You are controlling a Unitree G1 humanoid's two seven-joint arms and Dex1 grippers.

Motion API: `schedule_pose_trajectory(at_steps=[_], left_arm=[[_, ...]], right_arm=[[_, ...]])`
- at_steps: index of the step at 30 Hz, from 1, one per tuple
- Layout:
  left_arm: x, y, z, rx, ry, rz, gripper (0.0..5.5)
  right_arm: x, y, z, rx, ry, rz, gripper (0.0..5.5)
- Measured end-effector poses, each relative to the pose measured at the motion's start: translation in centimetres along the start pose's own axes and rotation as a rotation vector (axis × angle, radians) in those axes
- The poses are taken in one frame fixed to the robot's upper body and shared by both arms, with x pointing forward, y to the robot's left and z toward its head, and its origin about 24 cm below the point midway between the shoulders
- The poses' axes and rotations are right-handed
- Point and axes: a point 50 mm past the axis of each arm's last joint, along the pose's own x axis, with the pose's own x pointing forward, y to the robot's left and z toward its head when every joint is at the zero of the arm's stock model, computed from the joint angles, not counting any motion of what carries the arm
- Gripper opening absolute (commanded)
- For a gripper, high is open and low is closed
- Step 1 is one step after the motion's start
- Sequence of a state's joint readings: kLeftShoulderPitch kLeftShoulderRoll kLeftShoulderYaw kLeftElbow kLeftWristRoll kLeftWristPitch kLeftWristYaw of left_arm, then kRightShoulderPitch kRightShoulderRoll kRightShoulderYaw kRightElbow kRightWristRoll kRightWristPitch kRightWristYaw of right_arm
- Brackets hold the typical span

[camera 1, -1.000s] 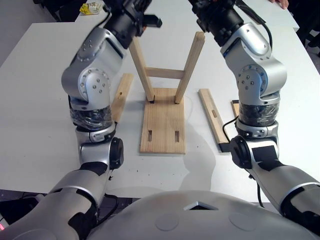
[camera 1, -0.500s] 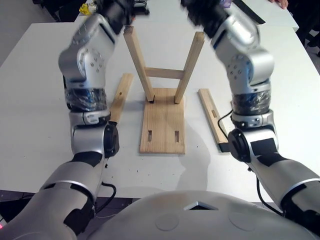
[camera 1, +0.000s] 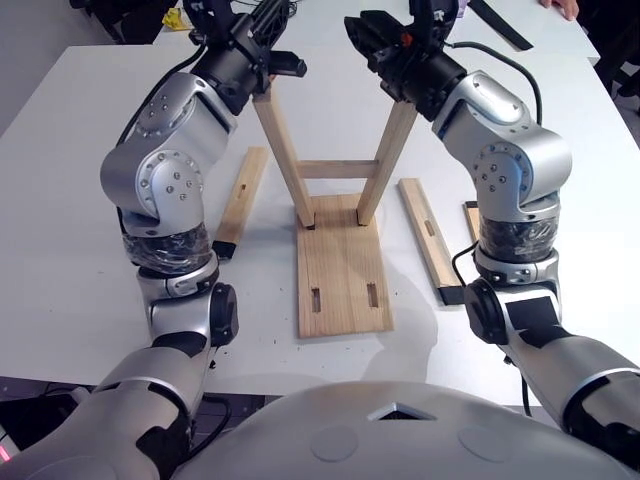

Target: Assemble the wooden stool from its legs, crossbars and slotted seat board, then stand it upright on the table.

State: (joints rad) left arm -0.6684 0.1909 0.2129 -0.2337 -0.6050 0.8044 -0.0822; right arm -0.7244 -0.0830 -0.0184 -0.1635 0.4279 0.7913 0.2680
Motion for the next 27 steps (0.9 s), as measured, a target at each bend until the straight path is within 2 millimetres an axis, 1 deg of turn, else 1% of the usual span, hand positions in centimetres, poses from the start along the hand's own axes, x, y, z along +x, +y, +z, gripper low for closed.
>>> schedule_pose_trajectory(at_steps=[1, 3, 4, 5, 6, 7, 9, 11, 12, 14, 16, 19, 20, 21, 22, 23, 24, 27], left_arm=[[0.0, 0.2, 0.1, -0.018, -0.014, 0.003, 0.0], [-0.7, 0.7, 1.3, -0.077, -0.083, -0.015, 0.0], [-1.8, 0.7, 2.5, -0.102, -0.148, -0.072, 0.0], [-3.0, 0.6, 3.6, -0.108, -0.201, -0.132, 0.0], [-4.6, 0.6, 4.5, -0.106, -0.248, -0.196, 0.0], [-5.9, 0.7, 4.8, -0.106, -0.259, -0.234, 0.0], [-8.5, 1.4, 3.9, -0.129, -0.231, -0.258, 0.0], [-10.9, 2.1, 3.0, -0.198, -0.208, -0.264, 0.0], [-11.9, 2.1, 2.7, -0.226, -0.202, -0.273, 0.0], [-14.3, 1.8, 0.9, -0.277, -0.11, -0.289, 0.0], [-17.0, 1.6, -2.3, -0.315, 0.078, -0.282, 0.0], [-20.0, 1.0, -6.2, -0.339, 0.349, -0.283, 0.0], [-20.9, 0.9, -7.5, -0.334, 0.444, -0.284, 0.0], [-21.5, 0.6, -8.7, -0.315, 0.516, -0.3, 0.0], [-21.7, 0.3, -9.4, -0.294, 0.556, -0.316, 0.0], [-21.8, -0.2, -10.3, -0.256, 0.599, -0.355, 0.0], [-21.8, -0.6, -11.0, -0.214, 0.623, -0.402, 0.0], [-21.6, -1.4, -11.7, -0.143, 0.634, -0.514, 0.0]], right_arm=[[-0.2, 0.1, 0.1, 0.02, -0.015, 0.025, 1.3], [-1.6, 0.3, 1.5, 0.048, -0.089, 0.12, 1.3], [-3.0, 0.3, 2.3, 0.038, -0.12, 0.192, 1.3], [-4.5, 0.0, 2.6, 0.02, -0.132, 0.251, 1.3], [-6.4, -0.6, 2.6, 0.0, -0.122, 0.298, 1.3], [-8.0, -1.1, 2.3, -0.008, -0.103, 0.329, 1.3], [-11.0, -1.4, 1.7, 0.035, -0.076, 0.414, 1.3], [-13.5, -0.9, 1.4, 0.076, -0.038, 0.517, 1.3], [-14.3, -0.7, 1.0, 0.083, -0.002, 0.542, 1.3], [-16.2, -0.2, -0.9, 0.111, 0.132, 0.577, 1.3], [-17.6, 0.5, -3.8, 0.124, 0.313, 0.582, 1.3], [-18.0, 1.0, -7.5, 0.065, 0.492, 0.528, 1.3], [-17.6, 1.1, -8.8, 0.026, 0.537, 0.479, 1.3], [-17.1, 1.0, -10.1, -0.014, 0.566, 0.426, 1.3], [-16.6, 1.0, -10.9, -0.037, 0.581, 0.394, 1.3], [-15.9, 1.0, -12.0, -0.068, 0.594, 0.356, 1.3], [-15.3, 1.1, -12.7, -0.092, 0.598, 0.337, 1.3], [-14.8, 1.1, -13.1, -0.119, 0.588, 0.332, 1.3]])
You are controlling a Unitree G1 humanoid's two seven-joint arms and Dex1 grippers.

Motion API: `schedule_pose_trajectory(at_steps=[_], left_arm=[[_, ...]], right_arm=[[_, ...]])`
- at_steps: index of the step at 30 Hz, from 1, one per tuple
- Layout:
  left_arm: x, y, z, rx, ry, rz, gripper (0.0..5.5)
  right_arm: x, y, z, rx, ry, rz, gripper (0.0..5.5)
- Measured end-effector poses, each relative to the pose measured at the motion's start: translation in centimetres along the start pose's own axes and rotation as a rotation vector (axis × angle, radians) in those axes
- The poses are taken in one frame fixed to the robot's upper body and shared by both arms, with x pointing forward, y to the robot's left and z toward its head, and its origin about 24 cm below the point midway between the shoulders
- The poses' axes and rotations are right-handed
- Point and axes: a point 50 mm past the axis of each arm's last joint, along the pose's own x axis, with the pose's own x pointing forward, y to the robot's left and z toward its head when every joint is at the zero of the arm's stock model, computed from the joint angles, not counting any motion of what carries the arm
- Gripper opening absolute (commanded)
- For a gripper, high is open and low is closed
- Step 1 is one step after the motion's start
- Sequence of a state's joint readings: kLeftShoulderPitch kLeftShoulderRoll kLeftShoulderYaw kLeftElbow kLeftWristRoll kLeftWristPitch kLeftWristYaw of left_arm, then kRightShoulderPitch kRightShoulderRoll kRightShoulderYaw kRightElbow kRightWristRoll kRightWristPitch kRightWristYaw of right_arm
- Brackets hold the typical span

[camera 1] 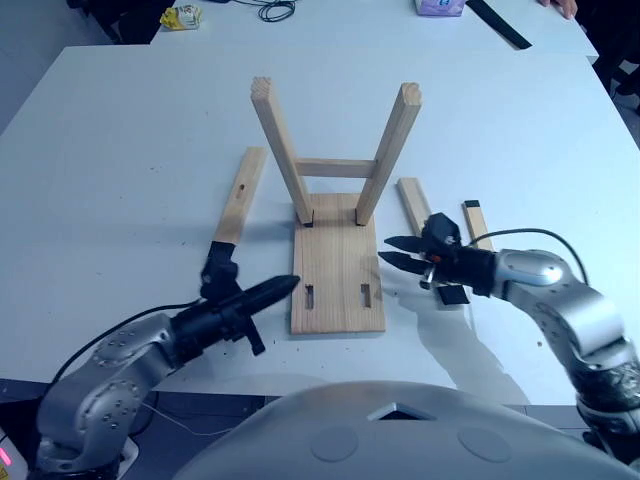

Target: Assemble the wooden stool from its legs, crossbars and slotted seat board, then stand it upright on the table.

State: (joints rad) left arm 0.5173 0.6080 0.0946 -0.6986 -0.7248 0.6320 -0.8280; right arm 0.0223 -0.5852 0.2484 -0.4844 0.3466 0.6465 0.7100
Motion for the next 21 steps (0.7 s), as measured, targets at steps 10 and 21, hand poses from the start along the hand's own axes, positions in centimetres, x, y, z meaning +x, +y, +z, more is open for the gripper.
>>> schedule_pose_trajectory(at_steps=[10, 21], left_arm=[[1.8, 4.1, -1.0, 0.216, 0.164, 0.092, 0.0], [4.7, 6.9, 0.0, 0.328, 0.121, 0.08, 0.0]], right_arm=[[1.0, 0.0, -1.4, -0.104, 0.102, 0.086, 1.3], [3.6, -3.0, -0.4, -0.182, 0.081, -0.139, 1.3]])
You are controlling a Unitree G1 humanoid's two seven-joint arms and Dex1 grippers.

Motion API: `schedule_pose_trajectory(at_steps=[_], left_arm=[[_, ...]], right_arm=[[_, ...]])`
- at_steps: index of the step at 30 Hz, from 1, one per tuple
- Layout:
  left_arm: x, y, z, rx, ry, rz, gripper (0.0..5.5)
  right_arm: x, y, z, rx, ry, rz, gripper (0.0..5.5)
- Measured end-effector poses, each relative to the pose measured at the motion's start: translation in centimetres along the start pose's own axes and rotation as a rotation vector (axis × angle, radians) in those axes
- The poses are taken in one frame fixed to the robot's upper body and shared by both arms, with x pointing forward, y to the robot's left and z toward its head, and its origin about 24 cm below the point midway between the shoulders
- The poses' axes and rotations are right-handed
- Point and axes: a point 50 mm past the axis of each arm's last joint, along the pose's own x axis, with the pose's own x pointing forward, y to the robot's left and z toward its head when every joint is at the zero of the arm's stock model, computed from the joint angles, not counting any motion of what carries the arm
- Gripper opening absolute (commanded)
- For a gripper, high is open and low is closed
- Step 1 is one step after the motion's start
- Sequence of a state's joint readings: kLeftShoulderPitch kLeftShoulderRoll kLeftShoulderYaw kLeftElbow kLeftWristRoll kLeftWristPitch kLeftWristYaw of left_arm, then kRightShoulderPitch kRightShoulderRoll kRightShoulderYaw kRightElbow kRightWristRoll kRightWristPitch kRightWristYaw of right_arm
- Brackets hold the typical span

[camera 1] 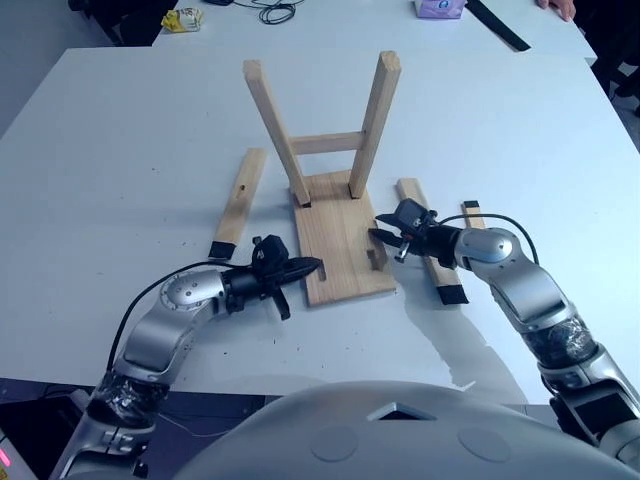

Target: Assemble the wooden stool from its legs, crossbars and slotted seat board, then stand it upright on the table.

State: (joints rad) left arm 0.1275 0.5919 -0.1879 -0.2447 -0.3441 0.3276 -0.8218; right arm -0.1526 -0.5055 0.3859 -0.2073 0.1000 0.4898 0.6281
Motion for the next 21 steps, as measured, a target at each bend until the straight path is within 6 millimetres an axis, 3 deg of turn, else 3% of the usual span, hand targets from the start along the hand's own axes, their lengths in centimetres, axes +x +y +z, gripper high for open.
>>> schedule_pose_trajectory(at_steps=[4, 8, 13, 16, 21], left_arm=[[-0.3, 2.3, 0.3, 0.031, -0.005, 0.079, 0.0], [-1.6, 3.1, 0.3, 0.03, 0.0, 0.135, 0.0], [-2.0, 0.9, 1.2, -0.064, -0.102, 0.127, 0.0], [-2.3, -0.5, 1.8, -0.14, -0.185, 0.175, 0.0], [-3.8, -0.3, 7.3, -0.275, -0.612, 0.444, 0.0]], right_arm=[[0.3, 0.0, 0.2, 0.011, -0.011, -0.005, 1.3], [-0.1, -1.1, 0.0, 0.051, -0.012, -0.088, 1.3], [-2.8, -4.7, 1.5, 0.112, -0.1, -0.366, 1.57], [-4.0, -5.2, 2.3, 0.146, -0.12, -0.43, 1.96], [-5.9, -5.2, 0.7, 0.332, -0.032, -0.605, 2.61]])
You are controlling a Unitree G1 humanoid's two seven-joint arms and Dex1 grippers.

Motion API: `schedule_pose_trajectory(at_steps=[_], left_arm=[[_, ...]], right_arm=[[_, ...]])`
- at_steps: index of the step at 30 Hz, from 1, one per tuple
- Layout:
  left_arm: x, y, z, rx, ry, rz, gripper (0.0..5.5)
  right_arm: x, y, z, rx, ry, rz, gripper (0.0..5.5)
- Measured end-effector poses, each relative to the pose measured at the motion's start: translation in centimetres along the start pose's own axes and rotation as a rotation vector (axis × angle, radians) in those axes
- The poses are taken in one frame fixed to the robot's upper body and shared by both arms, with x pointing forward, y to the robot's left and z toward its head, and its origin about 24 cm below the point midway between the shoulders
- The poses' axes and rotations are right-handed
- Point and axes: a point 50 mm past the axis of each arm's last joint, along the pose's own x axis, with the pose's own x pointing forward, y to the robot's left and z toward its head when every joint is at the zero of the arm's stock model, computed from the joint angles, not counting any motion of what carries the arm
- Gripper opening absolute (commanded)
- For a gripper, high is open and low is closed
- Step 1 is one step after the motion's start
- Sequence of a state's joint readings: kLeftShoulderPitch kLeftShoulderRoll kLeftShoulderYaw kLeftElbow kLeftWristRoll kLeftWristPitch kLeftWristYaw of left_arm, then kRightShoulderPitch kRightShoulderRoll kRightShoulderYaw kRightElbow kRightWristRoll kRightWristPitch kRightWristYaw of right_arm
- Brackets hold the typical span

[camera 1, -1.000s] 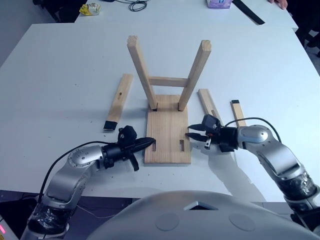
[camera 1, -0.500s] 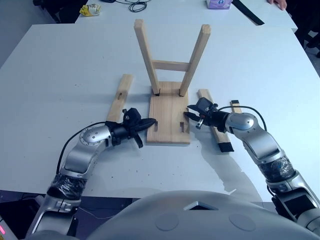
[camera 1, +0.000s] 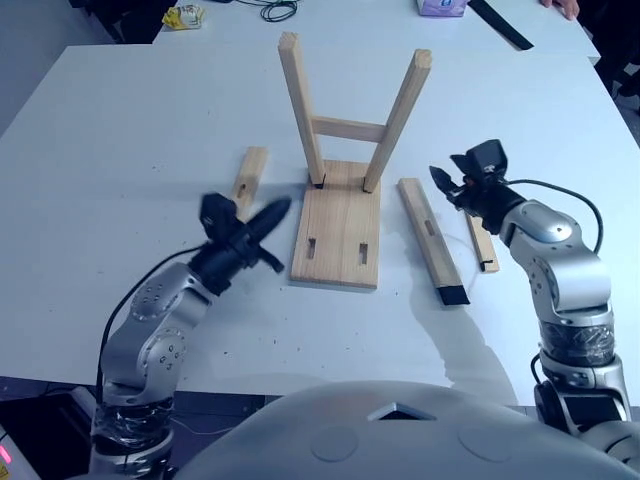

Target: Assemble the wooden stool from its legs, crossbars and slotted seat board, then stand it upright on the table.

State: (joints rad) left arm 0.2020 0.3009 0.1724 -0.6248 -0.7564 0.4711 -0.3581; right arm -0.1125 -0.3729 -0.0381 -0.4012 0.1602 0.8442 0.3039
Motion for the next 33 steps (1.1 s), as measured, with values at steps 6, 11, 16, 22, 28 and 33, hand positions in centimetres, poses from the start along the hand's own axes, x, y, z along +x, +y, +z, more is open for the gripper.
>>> schedule_pose_trajectory(at_steps=[6, 11, 16, 22, 28, 33], left_arm=[[0.7, -1.8, 3.1, -0.117, -0.276, 0.254, 0.0], [0.4, -2.2, 3.9, -0.125, -0.333, 0.315, 0.0], [0.1, -1.2, 3.8, -0.063, -0.336, 0.427, 0.53], [-0.7, 0.2, 3.8, 0.058, -0.301, 0.564, 1.41], [-1.6, 1.7, 4.9, 0.111, -0.353, 0.709, 1.73], [-1.1, 1.7, 5.2, 0.123, -0.351, 0.72, 1.73]], right_arm=[[-1.7, 0.2, -2.9, 0.113, 0.207, -0.112, 2.61], [-2.1, -0.5, -1.8, 0.04, 0.211, -0.123, 2.61], [-2.3, -0.6, -2.0, 0.0, 0.232, -0.119, 2.63], [-2.5, -1.3, -3.1, -0.006, 0.288, -0.144, 2.63], [-2.3, -1.6, -3.7, 0.003, 0.322, -0.148, 2.63], [-2.1, -1.9, -5.1, 0.05, 0.375, -0.167, 2.63]])
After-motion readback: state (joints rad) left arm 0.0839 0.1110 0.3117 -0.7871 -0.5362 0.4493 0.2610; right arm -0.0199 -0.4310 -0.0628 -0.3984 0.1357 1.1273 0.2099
